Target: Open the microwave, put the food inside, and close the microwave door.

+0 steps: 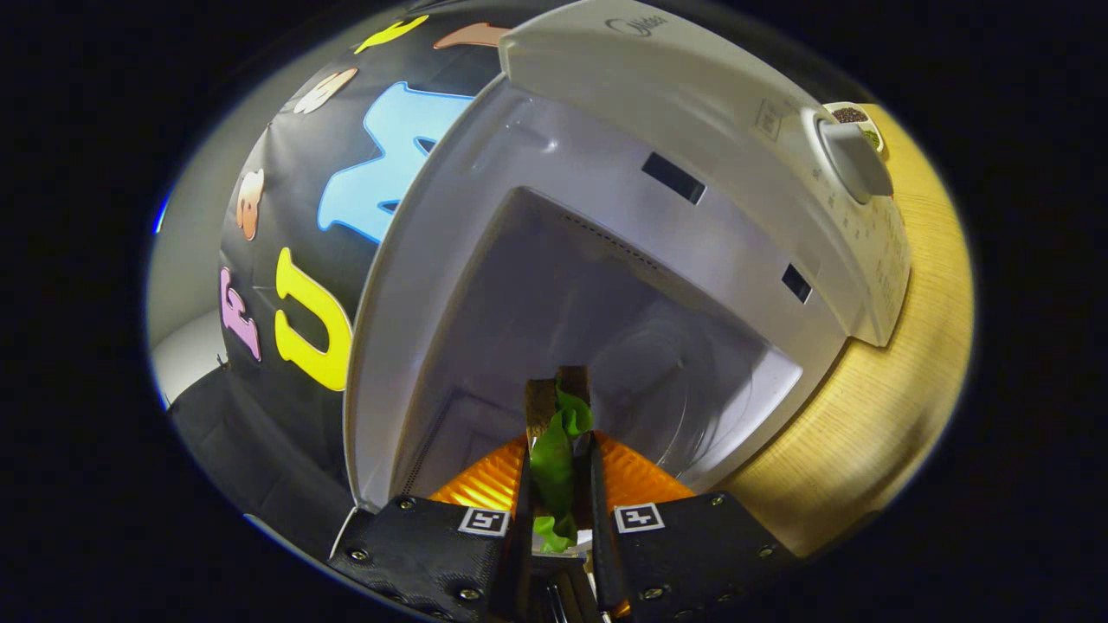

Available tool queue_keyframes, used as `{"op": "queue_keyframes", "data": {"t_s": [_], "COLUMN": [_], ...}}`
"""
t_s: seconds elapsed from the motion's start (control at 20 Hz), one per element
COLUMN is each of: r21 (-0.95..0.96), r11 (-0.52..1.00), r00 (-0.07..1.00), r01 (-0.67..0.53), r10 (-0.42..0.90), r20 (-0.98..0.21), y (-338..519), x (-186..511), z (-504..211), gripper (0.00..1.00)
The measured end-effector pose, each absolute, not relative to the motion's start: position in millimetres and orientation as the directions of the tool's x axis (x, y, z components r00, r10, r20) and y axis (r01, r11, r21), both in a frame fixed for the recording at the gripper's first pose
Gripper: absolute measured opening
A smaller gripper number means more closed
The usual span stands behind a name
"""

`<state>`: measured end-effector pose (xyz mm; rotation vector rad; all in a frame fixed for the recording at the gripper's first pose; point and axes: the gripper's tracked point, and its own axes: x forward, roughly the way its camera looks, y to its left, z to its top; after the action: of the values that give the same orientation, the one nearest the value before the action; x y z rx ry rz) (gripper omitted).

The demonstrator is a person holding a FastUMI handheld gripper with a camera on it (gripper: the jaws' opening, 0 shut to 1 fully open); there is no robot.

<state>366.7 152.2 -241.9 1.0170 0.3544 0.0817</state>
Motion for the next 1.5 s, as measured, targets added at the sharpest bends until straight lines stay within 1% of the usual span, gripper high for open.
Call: {"op": "queue_keyframes", "data": {"t_s": [0.1, 0.2, 0.25, 0.3, 0.4, 0.5, 0.65, 0.8, 1.1, 1.35, 1.5], "r21": [0.831, 0.805, 0.783, 0.762, 0.727, 0.679, 0.614, 0.577, 0.509, 0.405, 0.372], "r11": [0.547, 0.585, 0.613, 0.637, 0.678, 0.728, 0.786, 0.814, 0.86, 0.907, 0.911], "r00": [0.936, 0.935, 0.929, 0.923, 0.91, 0.9, 0.881, 0.882, 0.892, 0.913, 0.908], "r01": [0.099, 0.097, 0.104, 0.113, 0.111, 0.092, 0.069, 0.066, -0.02, -0.116, -0.177], "r10": [0.231, 0.225, 0.221, 0.217, 0.225, 0.231, 0.242, 0.222, 0.246, 0.258, 0.297], "r20": [-0.264, -0.276, -0.296, -0.318, -0.349, -0.369, -0.408, -0.415, -0.38, -0.316, -0.296], "y": [153.5, 152.7, 155.4, 152.7, 155.0, 151.7, 145.3, 133.3, 124.7, 119.0, 127.6], "x": [372.7, 374.2, 375.4, 372.1, 364.8, 352.9, 336.5, 322.4, 268.7, 200.8, 159.1], "z": [-248.9, -252.6, -260.0, -262.9, -273.2, -275.2, -277.0, -270.1, -232.9, -195.0, -177.1], "gripper": [0.29, 0.32, 0.36, 0.42, 0.66, 0.96, 0.97, 0.97, 0.97, 0.97, 0.97]}}
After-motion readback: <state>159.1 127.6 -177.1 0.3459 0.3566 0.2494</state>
